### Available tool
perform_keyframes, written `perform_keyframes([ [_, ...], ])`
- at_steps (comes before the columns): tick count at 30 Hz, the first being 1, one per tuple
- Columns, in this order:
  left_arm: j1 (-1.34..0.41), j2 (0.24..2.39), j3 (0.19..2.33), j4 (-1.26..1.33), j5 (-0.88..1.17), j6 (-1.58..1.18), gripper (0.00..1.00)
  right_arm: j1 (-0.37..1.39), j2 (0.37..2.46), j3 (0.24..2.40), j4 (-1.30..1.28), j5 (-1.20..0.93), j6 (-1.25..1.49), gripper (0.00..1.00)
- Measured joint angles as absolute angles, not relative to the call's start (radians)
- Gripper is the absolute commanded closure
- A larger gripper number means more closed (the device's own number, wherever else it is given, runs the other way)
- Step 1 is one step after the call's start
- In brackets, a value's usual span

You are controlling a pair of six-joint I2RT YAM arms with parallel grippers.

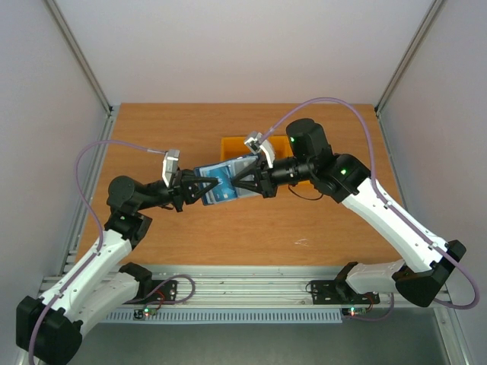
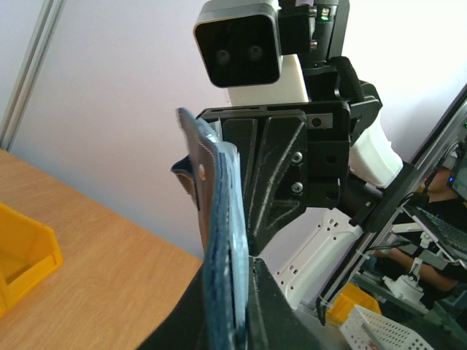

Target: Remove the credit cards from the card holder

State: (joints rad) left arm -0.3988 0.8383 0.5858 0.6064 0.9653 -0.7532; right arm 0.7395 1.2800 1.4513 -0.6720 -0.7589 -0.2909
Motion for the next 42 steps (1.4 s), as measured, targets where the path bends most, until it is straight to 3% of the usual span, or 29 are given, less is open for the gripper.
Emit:
perform_keyframes([
  [6, -0.401, 0.838, 0.586, 0.609, 0.968, -0.75, 1.0, 0.738, 1.294, 1.462, -0.68, -0.771, -0.288, 0.92],
  [10, -0.398, 0.838, 0.586, 0.609, 0.968, -0.75, 1.0, 0.733, 1.33, 1.465, -0.642, -0.818, -0.265, 0.99],
  [15, -0.39, 0.836, 0.585, 0.611, 0.96, -0.751, 1.0, 0.723, 1.33, 1.449, -0.598, -0.852, -0.244, 0.99],
  [30, -0.4, 0.836, 0.585, 0.61, 0.962, -0.75, 0.82, 0.715, 1.282, 1.421, -0.593, -0.849, -0.256, 0.99],
  [32, -0.4, 0.837, 0.585, 0.61, 0.963, -0.749, 0.84, 0.713, 1.278, 1.421, -0.592, -0.857, -0.255, 0.99],
  [35, -0.4, 0.838, 0.585, 0.61, 0.967, -0.749, 0.99, 0.712, 1.277, 1.421, -0.592, -0.86, -0.255, 0.97],
  [38, -0.401, 0.837, 0.587, 0.617, 0.973, -0.747, 1.0, 0.709, 1.278, 1.421, -0.595, -0.856, -0.256, 0.87],
  [42, -0.401, 0.838, 0.587, 0.611, 0.979, -0.748, 1.0, 0.709, 1.278, 1.422, -0.6, -0.853, -0.264, 0.88],
])
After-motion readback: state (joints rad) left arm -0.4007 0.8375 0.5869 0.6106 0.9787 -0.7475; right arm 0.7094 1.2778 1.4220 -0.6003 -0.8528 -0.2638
